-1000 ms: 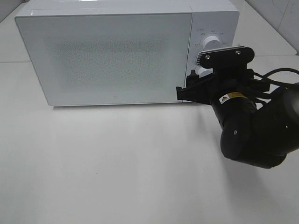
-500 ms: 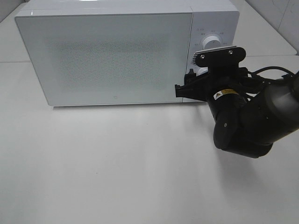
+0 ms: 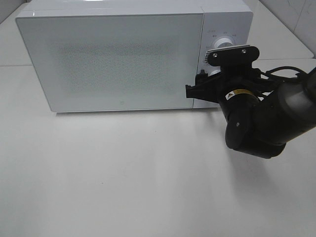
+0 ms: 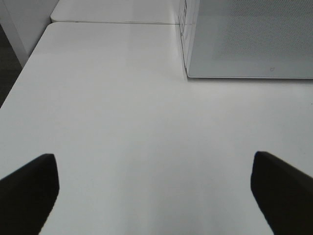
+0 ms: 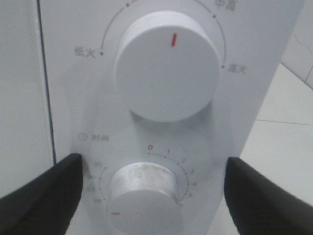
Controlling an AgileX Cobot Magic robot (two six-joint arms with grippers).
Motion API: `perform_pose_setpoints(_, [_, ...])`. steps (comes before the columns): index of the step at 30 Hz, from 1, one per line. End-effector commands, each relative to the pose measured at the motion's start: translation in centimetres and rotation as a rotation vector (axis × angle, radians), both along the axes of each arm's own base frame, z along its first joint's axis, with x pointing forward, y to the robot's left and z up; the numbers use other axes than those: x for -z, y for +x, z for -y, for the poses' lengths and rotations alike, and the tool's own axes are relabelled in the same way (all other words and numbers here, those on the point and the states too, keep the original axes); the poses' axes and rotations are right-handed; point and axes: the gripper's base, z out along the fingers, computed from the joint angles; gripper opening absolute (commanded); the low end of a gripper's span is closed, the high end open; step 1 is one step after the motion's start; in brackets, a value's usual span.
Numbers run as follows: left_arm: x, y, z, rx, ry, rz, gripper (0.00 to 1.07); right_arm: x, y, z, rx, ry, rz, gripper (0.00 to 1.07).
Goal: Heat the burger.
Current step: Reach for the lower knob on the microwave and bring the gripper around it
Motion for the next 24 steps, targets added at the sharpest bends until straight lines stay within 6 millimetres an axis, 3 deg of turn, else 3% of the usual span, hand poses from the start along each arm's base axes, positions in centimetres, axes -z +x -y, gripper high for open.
perform_pose_setpoints(1, [0.0,0.1,0.0,-0.004,-0.007,-0.005,1.0,0.5,0.6,-0.2,-0.006,0.001,-0.005,0.76])
perform_pose_setpoints(24, [0.0,0.1,0.0,-0.004,-0.007,-0.005,1.0,-0.2,1.6,-0.7,0.017,0.015,0.073,0.74])
